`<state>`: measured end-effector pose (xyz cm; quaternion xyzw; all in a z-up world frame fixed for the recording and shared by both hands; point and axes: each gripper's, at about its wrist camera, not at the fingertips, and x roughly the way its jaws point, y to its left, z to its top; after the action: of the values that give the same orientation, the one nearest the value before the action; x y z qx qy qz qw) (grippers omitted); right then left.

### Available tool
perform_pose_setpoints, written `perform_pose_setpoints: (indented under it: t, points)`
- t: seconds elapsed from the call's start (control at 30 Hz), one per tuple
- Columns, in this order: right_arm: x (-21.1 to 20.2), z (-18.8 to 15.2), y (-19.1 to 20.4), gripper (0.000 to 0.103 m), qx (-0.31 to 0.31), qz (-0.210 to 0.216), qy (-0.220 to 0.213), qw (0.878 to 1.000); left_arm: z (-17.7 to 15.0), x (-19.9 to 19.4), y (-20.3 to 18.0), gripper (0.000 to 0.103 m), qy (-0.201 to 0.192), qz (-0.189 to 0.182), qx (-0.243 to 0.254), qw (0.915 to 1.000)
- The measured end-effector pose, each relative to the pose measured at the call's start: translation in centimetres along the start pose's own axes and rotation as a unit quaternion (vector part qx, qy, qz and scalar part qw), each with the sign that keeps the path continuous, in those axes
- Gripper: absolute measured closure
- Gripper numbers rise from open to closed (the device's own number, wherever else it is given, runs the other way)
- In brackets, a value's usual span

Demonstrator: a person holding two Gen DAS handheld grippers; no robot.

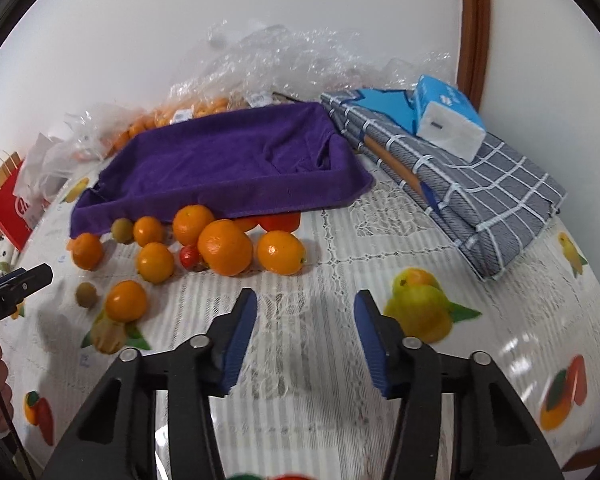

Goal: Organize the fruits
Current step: 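Grasp a large orange with the left tool while the right tool grasps another orange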

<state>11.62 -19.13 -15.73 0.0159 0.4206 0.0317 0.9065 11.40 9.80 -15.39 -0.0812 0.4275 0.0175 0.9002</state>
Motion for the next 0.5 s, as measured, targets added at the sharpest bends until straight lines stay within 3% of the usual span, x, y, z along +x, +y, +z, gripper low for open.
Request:
perform_pose_setpoints:
  t: [0.27,0.37,0.5]
  points:
    - [4.0,1.1,0.8,0.058,-0.026,0.011,0.02,0.999,1.7,3.4,-0.5,0.034,0.014,-0.029,0.008,0.9994]
    - [5.0,1.2,0.8,0.058,-0.029,0.012,0.028,0.999,1.7,4.7,-1.0,0.046,0.028,-0.041,0.018,0.9986]
    - [5.6,1.6,1.0,0.058,-0.038,0.009,0.02,0.999,1.5,4.9,-1.6,0.056,0.008,-0.039,0.047,0.9981]
